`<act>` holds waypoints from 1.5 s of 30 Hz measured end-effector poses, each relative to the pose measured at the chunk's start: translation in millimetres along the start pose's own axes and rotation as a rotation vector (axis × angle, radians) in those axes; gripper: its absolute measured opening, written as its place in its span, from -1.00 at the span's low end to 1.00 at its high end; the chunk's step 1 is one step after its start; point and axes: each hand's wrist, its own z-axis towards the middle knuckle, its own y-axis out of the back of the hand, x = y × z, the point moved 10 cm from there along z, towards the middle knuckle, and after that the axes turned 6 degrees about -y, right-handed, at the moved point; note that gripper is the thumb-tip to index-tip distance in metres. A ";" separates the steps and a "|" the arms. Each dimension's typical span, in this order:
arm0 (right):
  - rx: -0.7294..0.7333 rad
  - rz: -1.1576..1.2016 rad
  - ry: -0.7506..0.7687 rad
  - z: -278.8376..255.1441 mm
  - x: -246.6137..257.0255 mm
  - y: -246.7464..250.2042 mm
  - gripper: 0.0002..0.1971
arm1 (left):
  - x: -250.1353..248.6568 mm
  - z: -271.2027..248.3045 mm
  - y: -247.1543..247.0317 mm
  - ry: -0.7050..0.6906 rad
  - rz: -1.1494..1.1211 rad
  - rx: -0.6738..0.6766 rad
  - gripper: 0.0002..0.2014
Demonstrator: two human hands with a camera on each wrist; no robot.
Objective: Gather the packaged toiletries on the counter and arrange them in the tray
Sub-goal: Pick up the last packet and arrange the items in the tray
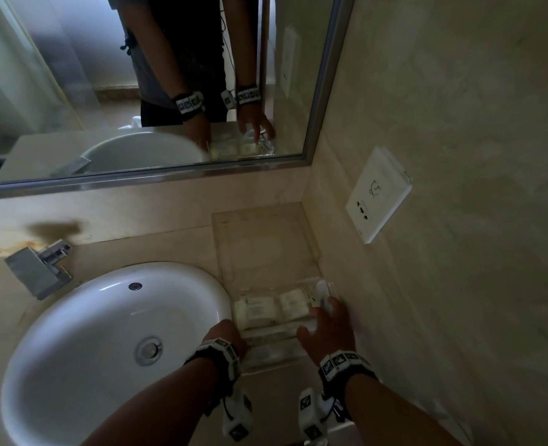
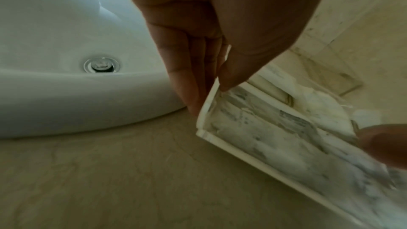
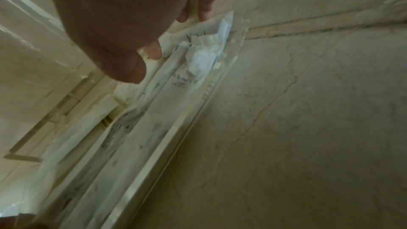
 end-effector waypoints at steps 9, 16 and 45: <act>-0.026 -0.076 0.020 -7.8 0.0 2.3 -0.40 | 1.8 -6.1 0.7 0.023 -0.113 -0.013 -0.66; -0.127 -0.122 0.041 -15.7 12.6 16.4 -0.47 | 5.5 -10.0 12.4 0.031 -0.140 -0.024 -0.62; 0.092 0.023 -0.182 20.9 5.0 4.2 -0.25 | 1.8 29.5 50.2 0.014 -0.112 -0.056 -0.73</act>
